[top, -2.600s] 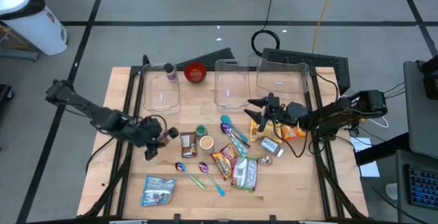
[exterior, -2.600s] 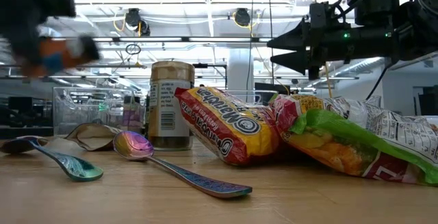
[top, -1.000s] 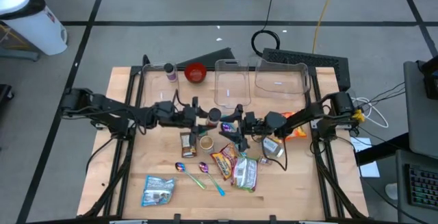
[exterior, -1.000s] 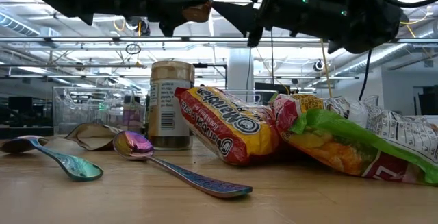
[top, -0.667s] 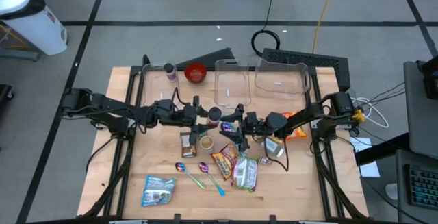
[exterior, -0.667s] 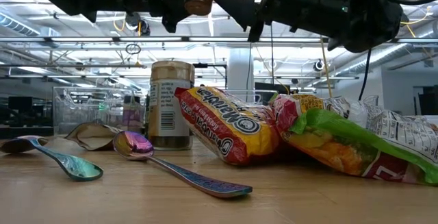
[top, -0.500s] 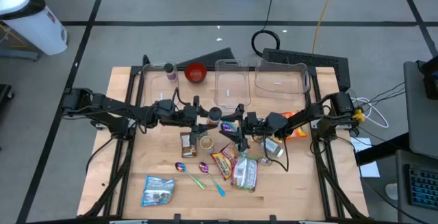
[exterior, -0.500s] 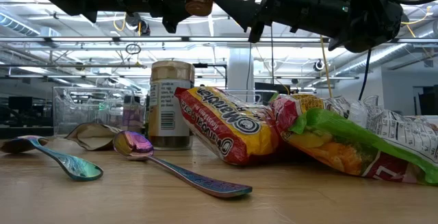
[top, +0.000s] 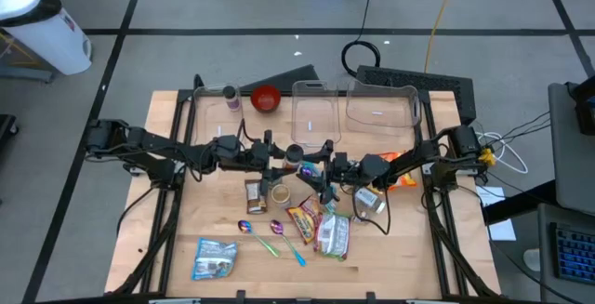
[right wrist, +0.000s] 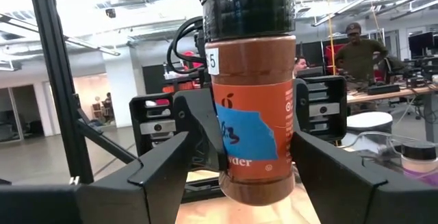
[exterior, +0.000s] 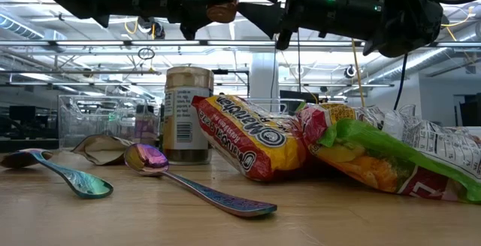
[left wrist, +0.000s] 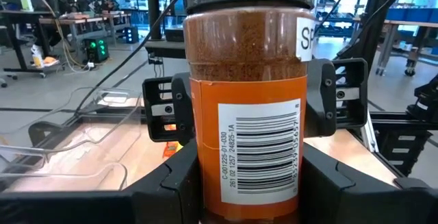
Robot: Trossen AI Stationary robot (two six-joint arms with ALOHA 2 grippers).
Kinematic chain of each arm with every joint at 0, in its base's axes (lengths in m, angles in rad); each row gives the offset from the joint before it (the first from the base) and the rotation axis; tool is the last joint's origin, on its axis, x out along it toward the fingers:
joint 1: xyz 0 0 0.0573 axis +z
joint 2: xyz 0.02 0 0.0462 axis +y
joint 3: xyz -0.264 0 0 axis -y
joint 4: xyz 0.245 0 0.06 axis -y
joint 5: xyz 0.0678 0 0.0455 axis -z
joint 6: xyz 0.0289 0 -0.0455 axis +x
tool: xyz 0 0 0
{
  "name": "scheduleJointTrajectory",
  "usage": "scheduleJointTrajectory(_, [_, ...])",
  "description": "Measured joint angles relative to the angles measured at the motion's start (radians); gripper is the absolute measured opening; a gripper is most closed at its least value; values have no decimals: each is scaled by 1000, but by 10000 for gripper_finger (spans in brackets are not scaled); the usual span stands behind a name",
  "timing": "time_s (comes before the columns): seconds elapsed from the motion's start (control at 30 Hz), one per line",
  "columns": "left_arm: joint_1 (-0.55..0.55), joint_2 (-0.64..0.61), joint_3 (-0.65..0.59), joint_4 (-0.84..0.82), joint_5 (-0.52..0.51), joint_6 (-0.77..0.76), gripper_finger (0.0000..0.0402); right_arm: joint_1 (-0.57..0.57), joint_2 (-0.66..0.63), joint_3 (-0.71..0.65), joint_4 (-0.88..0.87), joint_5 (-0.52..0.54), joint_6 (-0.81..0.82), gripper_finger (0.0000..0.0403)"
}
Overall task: Pick & Place Food Item
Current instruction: Put the orange seasoning bottle into the left transparent bin
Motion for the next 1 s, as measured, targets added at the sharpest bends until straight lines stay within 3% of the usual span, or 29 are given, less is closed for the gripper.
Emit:
scheduleJointTrajectory(0.37, [-1,-5,0,11,-6,3,170,-7,-2,57,-8,43,-96,254])
scheduleJointTrajectory(0.57, [-2,2,0,-16,40,-1,170,-27,3,73,-53,18,-88,254])
scheduleJointTrajectory(1.0, [-1,-1,0,-8,29,13,170,-44,-1,117,-121,-45,-43,254])
